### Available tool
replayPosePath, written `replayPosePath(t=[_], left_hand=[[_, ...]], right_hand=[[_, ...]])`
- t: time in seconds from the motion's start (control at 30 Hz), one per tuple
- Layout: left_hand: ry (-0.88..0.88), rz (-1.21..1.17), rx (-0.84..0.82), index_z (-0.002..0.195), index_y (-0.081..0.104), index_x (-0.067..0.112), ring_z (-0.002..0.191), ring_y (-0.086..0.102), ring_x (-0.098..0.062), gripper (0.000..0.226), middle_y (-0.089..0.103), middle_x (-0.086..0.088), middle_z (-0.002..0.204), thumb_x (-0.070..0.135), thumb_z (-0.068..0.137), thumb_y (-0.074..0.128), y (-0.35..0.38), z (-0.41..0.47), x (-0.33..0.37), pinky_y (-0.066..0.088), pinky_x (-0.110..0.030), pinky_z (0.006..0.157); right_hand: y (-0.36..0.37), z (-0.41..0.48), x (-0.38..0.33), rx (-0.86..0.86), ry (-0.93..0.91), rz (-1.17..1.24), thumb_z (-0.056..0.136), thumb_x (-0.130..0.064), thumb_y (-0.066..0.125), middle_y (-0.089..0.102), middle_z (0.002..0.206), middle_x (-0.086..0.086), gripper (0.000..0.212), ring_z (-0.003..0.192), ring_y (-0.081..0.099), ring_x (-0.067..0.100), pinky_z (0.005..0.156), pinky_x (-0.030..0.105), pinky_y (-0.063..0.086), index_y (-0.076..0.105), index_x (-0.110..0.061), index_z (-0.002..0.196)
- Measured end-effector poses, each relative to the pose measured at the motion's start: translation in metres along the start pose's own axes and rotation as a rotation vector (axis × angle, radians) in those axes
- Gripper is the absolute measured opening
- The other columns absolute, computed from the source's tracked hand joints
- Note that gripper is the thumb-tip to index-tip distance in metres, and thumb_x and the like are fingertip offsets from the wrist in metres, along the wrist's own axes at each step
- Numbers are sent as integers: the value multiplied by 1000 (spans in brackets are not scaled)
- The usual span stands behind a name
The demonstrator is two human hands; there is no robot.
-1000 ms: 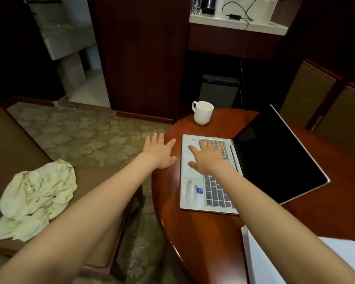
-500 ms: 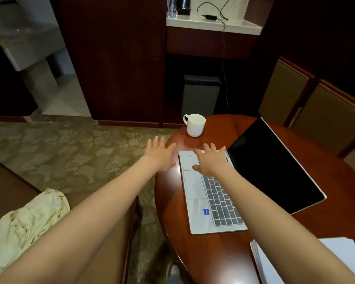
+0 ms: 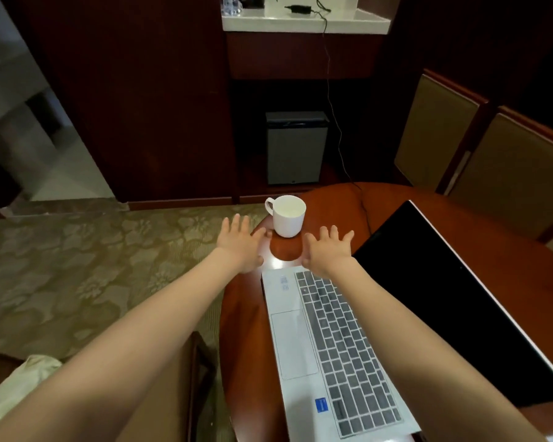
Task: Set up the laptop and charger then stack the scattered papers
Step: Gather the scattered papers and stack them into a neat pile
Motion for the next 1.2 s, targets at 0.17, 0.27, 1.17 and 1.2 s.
replayPosePath(t=[0.17, 0.27, 1.17, 1.2], left_hand=[[33, 49, -11, 151, 1, 23, 144, -8, -35, 71, -6, -17, 157, 47, 95, 38, 1, 42, 1, -2, -47, 116], [54, 66, 20, 151, 4, 23, 145, -6, -34, 71, -3, -16, 157, 47, 94, 40, -7, 72, -1, -1, -47, 116], [591, -583, -62, 135, 41, 29, 122, 49, -17, 93, 54, 8, 131, 35, 54, 87, 0, 228, 14, 41, -33, 98], [592, -615, -64, 135, 41, 29, 119, 51, -15, 92, 55, 8, 128, 32, 55, 87, -2, 227, 15, 42, -27, 93]], right_hand=[[7, 26, 12, -21, 41, 21, 97, -45, 36, 7, 156, 17, 64, 144, 1, 38, 110, 62, 5, 12, -19, 150], [7, 46, 19, -26, 74, 56, 96, -46, 38, 7, 156, 17, 64, 144, 2, 39, 111, 62, 6, 13, -20, 149], [16, 139, 12, 134, 328, 927, 68, -38, 78, 59, 119, -1, 84, 119, 51, 22, 111, 58, 8, 31, -18, 134], [16, 136, 15, 150, 330, 938, 68, -37, 77, 61, 118, -1, 84, 117, 53, 23, 111, 57, 8, 30, -18, 135]])
Point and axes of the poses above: each hand's wrist, its own z-axis towards the middle knuckle, its own y-axis out of the palm, x = y × z, the point moved 9 cm from there along z, towards the middle knuckle
